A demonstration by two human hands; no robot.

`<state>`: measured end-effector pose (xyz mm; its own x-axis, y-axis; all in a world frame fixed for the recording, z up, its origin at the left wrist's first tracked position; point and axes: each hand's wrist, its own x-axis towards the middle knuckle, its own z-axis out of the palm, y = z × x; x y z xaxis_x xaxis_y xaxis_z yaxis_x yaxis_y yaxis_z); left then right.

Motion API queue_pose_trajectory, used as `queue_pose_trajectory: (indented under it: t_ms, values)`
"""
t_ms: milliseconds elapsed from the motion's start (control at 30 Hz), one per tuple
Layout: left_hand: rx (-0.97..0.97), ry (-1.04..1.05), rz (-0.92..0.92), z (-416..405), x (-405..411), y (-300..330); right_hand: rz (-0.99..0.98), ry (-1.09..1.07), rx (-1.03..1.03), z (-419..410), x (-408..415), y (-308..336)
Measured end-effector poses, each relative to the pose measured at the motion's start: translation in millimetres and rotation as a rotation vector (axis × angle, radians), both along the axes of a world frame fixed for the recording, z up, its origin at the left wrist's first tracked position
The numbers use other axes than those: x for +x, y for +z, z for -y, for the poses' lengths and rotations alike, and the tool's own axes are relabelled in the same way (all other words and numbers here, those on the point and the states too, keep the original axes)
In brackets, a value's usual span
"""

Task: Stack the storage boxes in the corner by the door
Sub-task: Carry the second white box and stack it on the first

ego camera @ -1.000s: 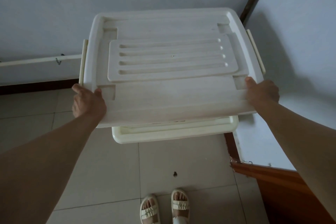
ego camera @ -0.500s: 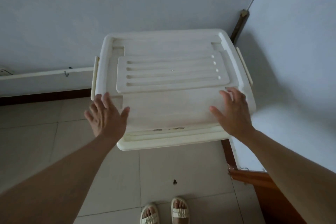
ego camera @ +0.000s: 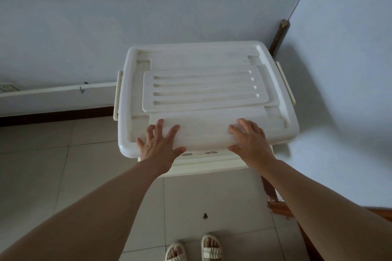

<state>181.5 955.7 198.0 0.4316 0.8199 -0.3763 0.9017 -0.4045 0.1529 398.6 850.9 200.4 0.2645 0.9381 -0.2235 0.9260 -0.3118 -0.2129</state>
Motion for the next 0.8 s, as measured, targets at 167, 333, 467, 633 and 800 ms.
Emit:
queue_pose_trajectory:
  t_ms: [167,333,467,633,800]
  values:
    - [-0.029,-0.002,-0.014,-2,2,4,0.034,-0.004,-0.052,-2,-3,4]
    - [-0.107,-0.031,-0.036,-3,4,23,0.007,-0.042,-0.175,-2,-12,18]
    - [-0.112,-0.07,-0.058,8,-2,53,-0.037,-0.068,-0.208,7,-26,41]
    - [-0.082,-0.047,-0.048,19,-13,92,-0.015,-0.016,-0.188,23,-46,77]
    - [-0.005,-0.062,-0.05,36,-25,126,-0.013,0.015,-0.143,32,-68,108]
